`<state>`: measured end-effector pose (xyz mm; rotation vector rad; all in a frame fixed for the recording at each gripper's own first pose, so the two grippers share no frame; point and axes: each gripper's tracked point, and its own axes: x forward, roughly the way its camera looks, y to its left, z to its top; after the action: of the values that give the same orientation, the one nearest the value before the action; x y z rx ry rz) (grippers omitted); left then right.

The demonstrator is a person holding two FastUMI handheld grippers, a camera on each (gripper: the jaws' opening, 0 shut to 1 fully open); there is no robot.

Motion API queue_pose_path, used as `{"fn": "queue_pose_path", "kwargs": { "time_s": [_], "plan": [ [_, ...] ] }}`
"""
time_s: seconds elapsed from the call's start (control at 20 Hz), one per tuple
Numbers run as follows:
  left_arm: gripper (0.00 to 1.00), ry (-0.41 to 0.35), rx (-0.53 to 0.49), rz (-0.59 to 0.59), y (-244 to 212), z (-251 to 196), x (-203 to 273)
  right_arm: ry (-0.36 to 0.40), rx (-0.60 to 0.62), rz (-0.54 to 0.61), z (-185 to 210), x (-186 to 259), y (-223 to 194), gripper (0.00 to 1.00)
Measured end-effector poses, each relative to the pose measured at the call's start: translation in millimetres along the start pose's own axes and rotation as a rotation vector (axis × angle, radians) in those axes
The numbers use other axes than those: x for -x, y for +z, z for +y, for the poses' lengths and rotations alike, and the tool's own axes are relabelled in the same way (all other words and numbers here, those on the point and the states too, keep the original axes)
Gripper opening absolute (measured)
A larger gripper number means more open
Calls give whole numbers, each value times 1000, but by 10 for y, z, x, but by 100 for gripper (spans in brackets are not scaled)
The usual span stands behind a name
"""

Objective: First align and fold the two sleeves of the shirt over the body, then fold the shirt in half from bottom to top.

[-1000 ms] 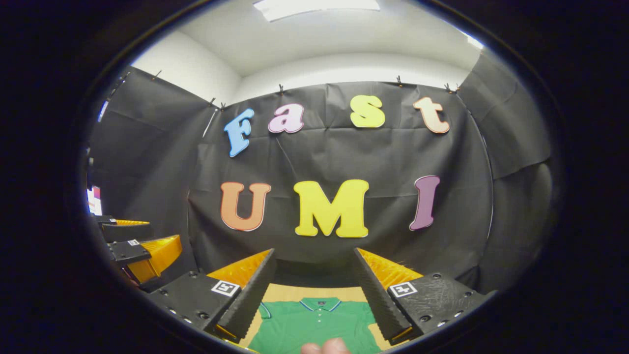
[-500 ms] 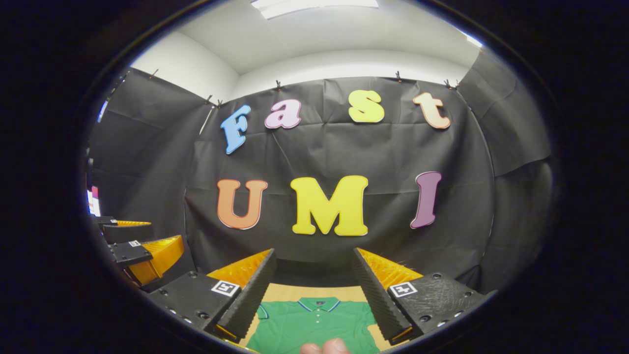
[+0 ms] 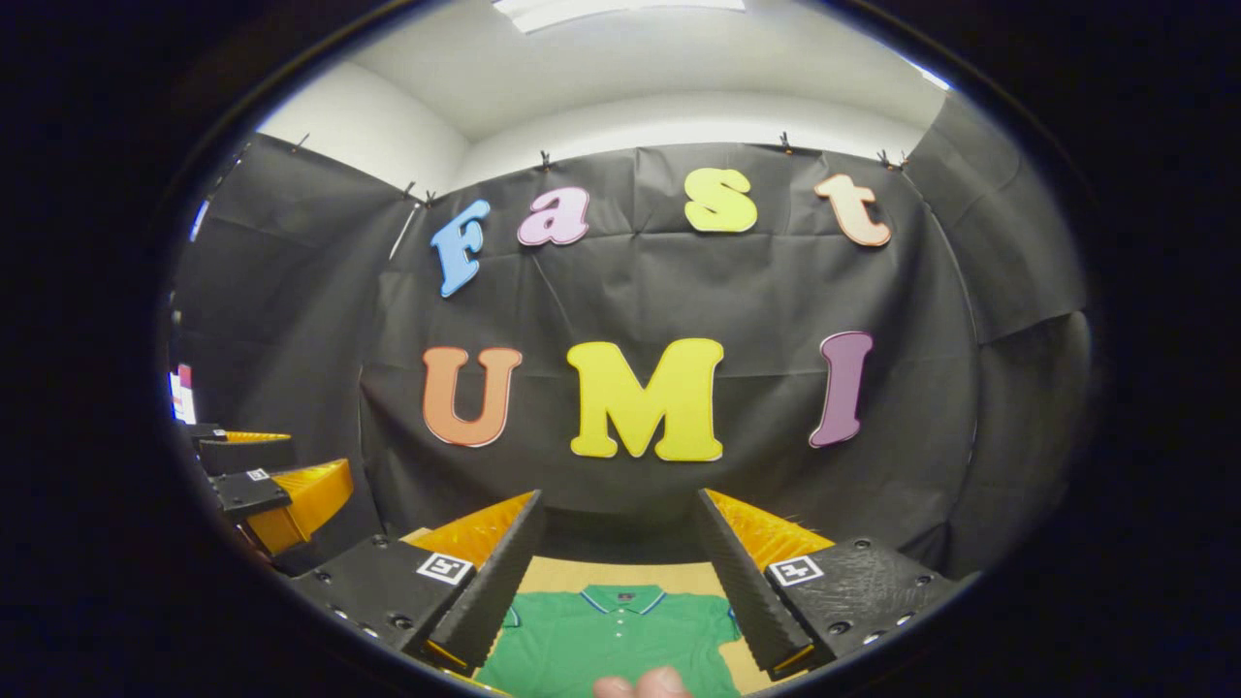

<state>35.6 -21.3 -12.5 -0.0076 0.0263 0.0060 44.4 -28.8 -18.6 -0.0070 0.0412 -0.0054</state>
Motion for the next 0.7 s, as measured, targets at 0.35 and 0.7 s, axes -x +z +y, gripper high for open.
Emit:
{"fn": "queue_pose_path", "kwargs": {
  "time_s": [0.35,0.7],
  "plan": [
    [100,-28,10,6,-113,-202,-119,-17,41,106,-377,-102,-432,95],
    [100,-38,9,27,-186,-434,-316,-80,46,293,-1061,-332,-1179,95]
  ]
}}
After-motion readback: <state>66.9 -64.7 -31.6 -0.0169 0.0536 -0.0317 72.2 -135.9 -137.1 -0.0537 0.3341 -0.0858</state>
